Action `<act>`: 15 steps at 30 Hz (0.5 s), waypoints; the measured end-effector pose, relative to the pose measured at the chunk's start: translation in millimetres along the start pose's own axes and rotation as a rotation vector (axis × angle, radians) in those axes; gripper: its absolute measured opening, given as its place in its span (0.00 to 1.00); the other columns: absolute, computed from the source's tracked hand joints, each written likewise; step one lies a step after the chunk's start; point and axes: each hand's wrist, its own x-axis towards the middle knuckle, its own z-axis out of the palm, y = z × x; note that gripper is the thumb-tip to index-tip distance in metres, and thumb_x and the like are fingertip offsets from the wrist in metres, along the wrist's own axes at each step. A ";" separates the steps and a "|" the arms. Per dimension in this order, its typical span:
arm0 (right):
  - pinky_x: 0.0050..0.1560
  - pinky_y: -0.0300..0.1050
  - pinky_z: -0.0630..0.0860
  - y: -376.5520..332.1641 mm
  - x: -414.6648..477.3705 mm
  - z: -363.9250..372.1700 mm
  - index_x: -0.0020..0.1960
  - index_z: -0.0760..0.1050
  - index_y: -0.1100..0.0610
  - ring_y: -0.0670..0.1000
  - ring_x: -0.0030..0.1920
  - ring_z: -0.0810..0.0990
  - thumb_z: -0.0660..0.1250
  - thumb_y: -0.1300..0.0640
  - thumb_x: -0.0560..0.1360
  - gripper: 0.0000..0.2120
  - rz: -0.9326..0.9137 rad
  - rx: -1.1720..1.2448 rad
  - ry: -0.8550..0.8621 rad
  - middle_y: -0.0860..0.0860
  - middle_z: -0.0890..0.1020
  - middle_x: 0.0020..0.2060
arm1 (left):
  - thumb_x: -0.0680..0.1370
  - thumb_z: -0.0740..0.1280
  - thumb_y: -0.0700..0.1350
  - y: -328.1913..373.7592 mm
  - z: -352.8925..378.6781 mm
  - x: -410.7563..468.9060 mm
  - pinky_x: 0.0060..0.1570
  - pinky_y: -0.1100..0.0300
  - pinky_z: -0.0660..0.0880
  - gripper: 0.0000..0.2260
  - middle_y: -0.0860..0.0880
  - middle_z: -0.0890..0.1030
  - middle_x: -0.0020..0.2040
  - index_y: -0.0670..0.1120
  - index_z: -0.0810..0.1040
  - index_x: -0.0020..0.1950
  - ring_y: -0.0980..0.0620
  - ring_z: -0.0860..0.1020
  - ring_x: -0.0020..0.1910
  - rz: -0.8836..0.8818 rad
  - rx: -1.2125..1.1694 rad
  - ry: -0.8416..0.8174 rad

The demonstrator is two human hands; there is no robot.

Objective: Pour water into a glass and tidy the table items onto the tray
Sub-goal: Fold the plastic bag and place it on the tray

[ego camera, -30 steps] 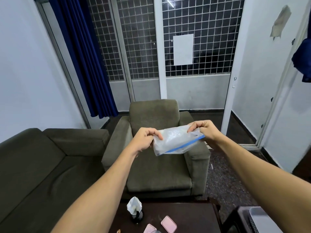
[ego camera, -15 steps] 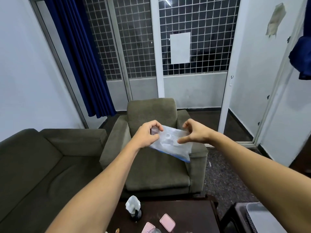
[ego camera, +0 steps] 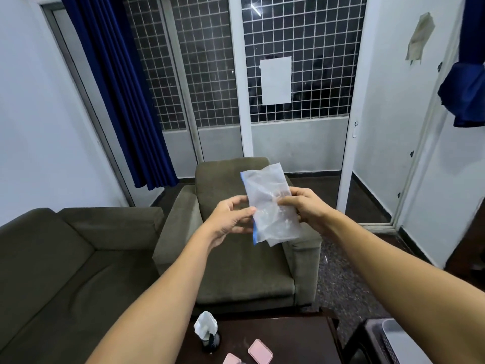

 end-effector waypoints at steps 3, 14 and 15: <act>0.33 0.40 0.79 6.4 -4.5 -3.7 0.53 0.87 0.50 0.45 0.35 0.84 0.69 0.60 0.74 0.11 0.028 0.005 -0.015 0.47 0.86 0.39 | 0.76 0.73 0.39 1.5 0.2 3.2 0.44 0.51 0.83 0.11 0.44 0.86 0.50 0.49 0.81 0.57 0.46 0.83 0.46 0.069 -0.024 0.007; 0.35 0.43 0.78 2.5 -23.1 -13.1 0.42 0.87 0.59 0.53 0.42 0.81 0.63 0.68 0.71 0.14 0.059 0.077 0.035 0.56 0.86 0.45 | 0.66 0.53 0.21 8.4 24.7 10.0 0.37 0.64 0.75 0.28 0.52 0.78 0.46 0.49 0.83 0.26 0.52 0.77 0.46 0.267 0.233 0.062; 0.36 0.43 0.79 0.5 -25.8 -17.4 0.46 0.86 0.61 0.54 0.43 0.81 0.63 0.63 0.69 0.13 0.116 0.149 0.001 0.57 0.86 0.46 | 0.65 0.53 0.21 10.6 26.9 10.5 0.38 0.65 0.74 0.29 0.51 0.77 0.47 0.50 0.83 0.26 0.52 0.76 0.46 0.305 0.271 0.066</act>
